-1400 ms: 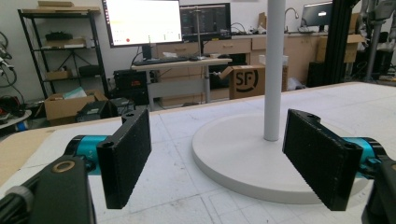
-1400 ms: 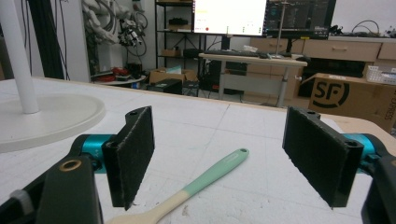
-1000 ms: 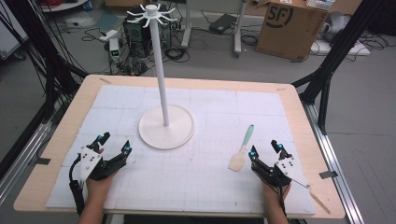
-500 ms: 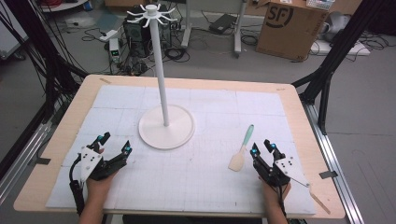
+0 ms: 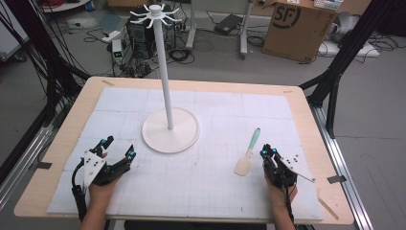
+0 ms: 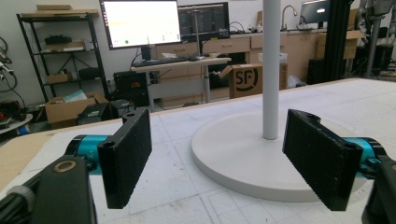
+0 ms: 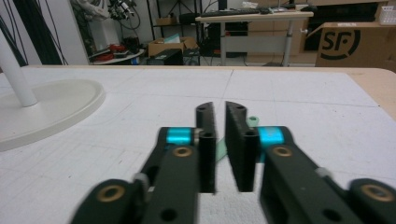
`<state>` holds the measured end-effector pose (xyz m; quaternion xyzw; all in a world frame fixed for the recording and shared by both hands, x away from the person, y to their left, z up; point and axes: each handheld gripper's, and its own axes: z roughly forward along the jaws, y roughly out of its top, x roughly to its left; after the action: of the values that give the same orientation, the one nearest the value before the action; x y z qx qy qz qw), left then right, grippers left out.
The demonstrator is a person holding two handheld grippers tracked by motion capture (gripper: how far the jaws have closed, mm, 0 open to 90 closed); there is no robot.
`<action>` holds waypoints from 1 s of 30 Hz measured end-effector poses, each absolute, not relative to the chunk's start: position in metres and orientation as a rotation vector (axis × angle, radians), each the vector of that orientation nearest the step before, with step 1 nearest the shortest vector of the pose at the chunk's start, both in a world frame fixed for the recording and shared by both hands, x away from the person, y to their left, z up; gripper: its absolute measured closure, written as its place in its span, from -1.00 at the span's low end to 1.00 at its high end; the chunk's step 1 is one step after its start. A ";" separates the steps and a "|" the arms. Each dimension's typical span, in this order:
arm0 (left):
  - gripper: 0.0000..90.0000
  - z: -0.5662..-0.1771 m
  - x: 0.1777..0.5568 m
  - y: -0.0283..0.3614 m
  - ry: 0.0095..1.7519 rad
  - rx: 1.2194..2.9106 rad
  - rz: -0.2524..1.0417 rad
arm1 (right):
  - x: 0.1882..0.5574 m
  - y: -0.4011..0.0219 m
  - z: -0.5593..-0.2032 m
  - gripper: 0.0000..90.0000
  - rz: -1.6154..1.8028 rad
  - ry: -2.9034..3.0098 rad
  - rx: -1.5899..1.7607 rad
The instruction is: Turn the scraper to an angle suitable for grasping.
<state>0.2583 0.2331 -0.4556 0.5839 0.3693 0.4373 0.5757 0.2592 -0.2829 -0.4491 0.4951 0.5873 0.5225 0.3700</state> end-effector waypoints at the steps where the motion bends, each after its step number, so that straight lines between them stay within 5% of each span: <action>1: -0.46 -0.456 0.258 0.233 0.865 1.366 1.024 | 0.259 -0.283 -0.449 0.95 1.340 1.507 1.270; 16: -0.45 -0.456 0.258 0.232 0.861 1.370 1.028 | 0.281 -0.288 -0.445 1.00 1.270 1.750 1.334; 30: -0.45 -0.455 0.259 0.233 0.866 1.374 1.025 | 0.292 -0.250 -0.447 1.00 1.150 2.032 1.216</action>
<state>0.2586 0.2327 -0.4555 0.5862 0.3694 0.4374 0.5733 0.2922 -0.2499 -0.4469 0.4469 0.7471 0.4229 0.2517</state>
